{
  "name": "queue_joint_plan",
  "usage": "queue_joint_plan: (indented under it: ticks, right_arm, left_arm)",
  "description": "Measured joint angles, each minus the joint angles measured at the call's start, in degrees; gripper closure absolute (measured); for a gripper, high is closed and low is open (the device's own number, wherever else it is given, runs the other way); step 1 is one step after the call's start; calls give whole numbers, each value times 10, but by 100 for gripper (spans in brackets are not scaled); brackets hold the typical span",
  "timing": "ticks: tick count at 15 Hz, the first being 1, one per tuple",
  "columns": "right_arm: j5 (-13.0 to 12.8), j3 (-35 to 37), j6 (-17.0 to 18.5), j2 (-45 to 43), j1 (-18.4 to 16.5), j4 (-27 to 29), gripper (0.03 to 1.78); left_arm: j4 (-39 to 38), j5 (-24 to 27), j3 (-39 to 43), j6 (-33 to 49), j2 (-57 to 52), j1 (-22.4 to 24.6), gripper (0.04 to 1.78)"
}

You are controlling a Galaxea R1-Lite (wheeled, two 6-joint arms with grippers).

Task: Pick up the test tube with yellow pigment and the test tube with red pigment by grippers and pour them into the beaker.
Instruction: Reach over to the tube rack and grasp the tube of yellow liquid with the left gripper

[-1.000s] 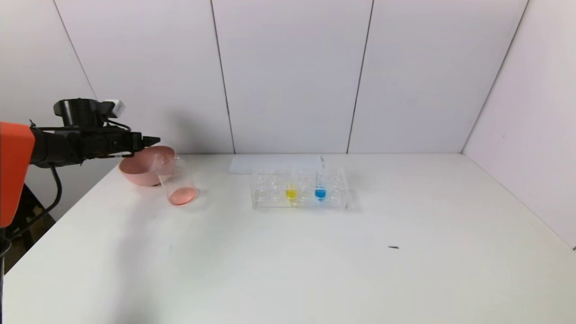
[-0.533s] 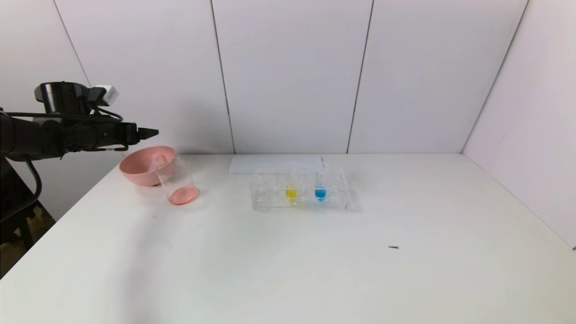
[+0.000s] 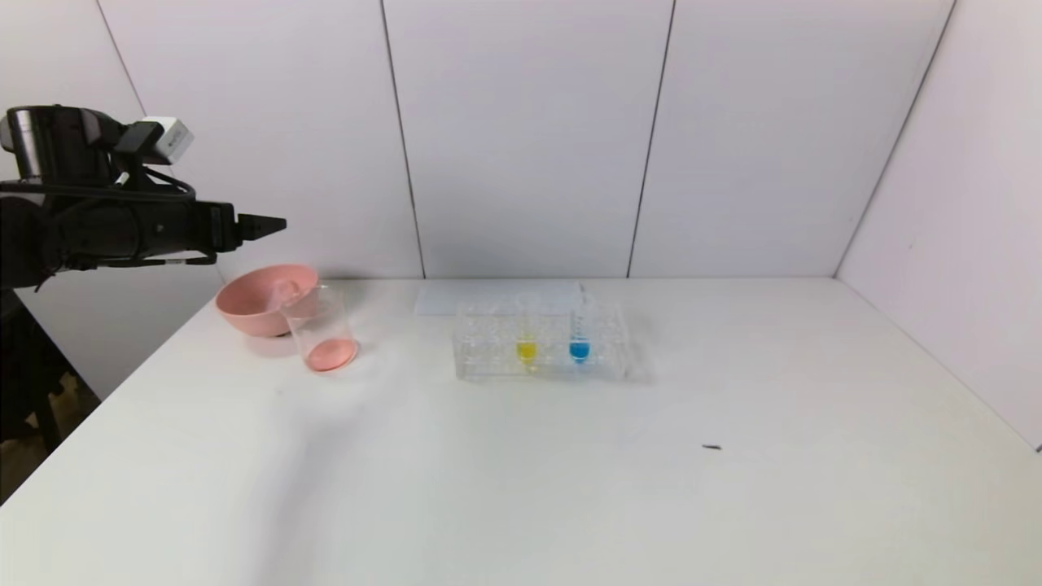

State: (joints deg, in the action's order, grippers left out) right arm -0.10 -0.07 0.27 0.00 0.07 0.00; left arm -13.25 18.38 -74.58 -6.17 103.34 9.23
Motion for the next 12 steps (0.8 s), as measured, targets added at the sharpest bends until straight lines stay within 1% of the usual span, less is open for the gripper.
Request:
queue_joint_plan:
  ticks: [3, 7, 12]
  right_arm:
    - [0, 0, 0, 0, 0, 0, 11]
    - [0, 0, 0, 0, 0, 0, 11]
    - [0, 0, 0, 0, 0, 0, 11]
  left_arm:
    - [0, -5, 65, 7, -70, -23, 6]
    - [0, -42, 126, 4, -138, -58, 6]
    - [0, -46, 199, 9, -207, -97, 6]
